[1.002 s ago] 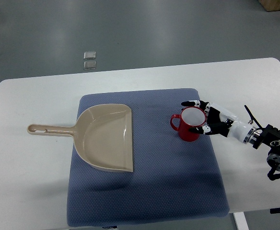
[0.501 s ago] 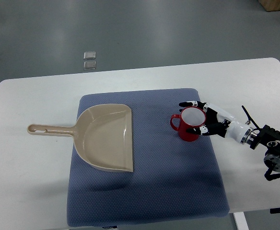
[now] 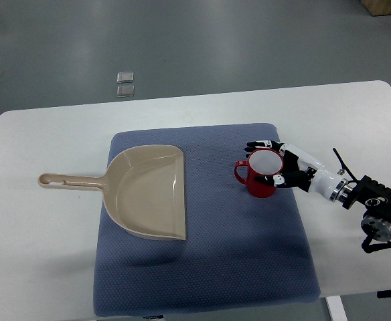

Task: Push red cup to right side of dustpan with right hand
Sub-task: 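Push the red mug with the right hand toward the dustpan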

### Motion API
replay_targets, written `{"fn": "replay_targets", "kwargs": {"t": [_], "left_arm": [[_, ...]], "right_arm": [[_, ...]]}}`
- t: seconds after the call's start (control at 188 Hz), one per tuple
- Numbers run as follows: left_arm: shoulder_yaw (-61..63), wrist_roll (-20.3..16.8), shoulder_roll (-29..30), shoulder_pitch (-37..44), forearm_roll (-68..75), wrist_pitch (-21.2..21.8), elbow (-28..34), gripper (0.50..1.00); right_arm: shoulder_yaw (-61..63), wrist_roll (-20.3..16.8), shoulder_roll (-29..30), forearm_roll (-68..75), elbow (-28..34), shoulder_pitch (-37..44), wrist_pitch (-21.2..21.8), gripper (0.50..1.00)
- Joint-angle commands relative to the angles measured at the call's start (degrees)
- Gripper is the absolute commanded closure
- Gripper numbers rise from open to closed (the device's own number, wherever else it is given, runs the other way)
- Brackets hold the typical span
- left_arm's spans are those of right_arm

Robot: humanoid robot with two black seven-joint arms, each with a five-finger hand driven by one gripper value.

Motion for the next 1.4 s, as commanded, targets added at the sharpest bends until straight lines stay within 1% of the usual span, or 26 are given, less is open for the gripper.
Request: {"fn": "replay_targets", "kwargs": {"t": [0.0,0.277,0.842,1.05,1.396], "left_arm": [[0.0,0.0,0.0,0.0,0.0,0.0,0.0,0.500],[0.0,0.0,0.0,0.0,0.0,0.0,0.0,0.500],[0.0,0.0,0.0,0.0,0.0,0.0,0.0,0.500],[0.0,0.0,0.0,0.0,0.0,0.0,0.1,0.500],[0.0,0.0,0.0,0.0,0.0,0.0,0.0,0.500]], "right_arm": [[0.0,0.0,0.1,0.0,-0.1,0.0,0.0,0.679],[0.0,0.0,1.6,0.0,-0.1,-0.2,-0.2,0.681],[-0.1,0.0,6.0,-2.1,-0.1,-0.2,-3.0,0.681],[-0.1,0.0,6.5,-2.3,-0.1,-0.1,-3.5,0.681],[0.0,0.0,6.5,-2.2,0.5,0.0,-3.3,0.711]]}}
